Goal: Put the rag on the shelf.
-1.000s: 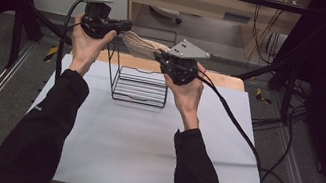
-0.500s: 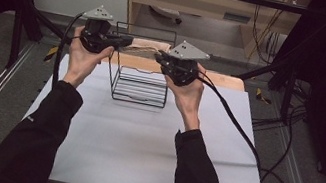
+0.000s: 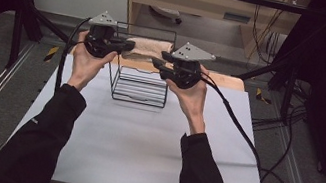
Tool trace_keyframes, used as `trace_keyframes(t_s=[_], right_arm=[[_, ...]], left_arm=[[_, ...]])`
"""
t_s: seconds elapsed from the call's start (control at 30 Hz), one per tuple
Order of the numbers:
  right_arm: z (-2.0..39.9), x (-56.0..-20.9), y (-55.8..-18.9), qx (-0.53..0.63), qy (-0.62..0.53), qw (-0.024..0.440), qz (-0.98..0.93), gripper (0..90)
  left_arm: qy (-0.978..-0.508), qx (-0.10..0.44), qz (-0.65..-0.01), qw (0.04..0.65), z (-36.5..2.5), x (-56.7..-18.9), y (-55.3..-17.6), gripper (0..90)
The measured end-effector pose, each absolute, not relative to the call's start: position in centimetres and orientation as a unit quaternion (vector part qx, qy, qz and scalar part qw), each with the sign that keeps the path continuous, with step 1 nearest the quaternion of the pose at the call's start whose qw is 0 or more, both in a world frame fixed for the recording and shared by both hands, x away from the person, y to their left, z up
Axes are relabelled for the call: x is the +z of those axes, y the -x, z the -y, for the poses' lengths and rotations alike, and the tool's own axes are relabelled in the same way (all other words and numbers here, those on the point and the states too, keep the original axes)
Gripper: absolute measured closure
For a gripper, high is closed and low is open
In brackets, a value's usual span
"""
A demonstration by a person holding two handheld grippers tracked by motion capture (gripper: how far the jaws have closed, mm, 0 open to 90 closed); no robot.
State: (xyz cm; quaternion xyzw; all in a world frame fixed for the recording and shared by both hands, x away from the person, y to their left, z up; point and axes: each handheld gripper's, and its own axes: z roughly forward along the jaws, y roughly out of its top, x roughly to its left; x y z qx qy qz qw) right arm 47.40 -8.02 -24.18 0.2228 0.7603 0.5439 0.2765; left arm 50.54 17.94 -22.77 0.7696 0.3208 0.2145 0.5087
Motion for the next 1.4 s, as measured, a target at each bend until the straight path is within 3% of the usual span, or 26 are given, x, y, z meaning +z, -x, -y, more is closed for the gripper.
trace_keyframes(t_s=[0.1, 0.27, 0.5, 1.1, 1.4], right_arm=[[8.5, -23.8, -47.2, 0.549, -0.225, 0.282, -0.754, 58.6], [8.9, -23.4, -48.4, 0.544, -0.260, 0.286, -0.744, 74.0], [8.2, -24.1, -50.0, 0.546, -0.282, 0.283, -0.736, 83.2], [7.7, -22.6, -50.5, 0.555, -0.298, 0.293, -0.720, 90.0], [6.9, -23.7, -52.0, 0.532, -0.313, 0.295, -0.729, 90.0]], left_arm=[[-0.771, 0.214, -0.322, 0.507, -17.8, -23.0, -50.6, 89.8], [-0.768, 0.215, -0.321, 0.510, -17.8, -23.0, -50.6, 89.8], [-0.772, 0.216, -0.315, 0.508, -18.3, -23.5, -50.3, 89.8], [-0.776, 0.233, -0.305, 0.500, -18.5, -24.6, -49.6, 89.7], [-0.783, 0.230, -0.300, 0.493, -18.7, -25.9, -49.4, 89.7]])
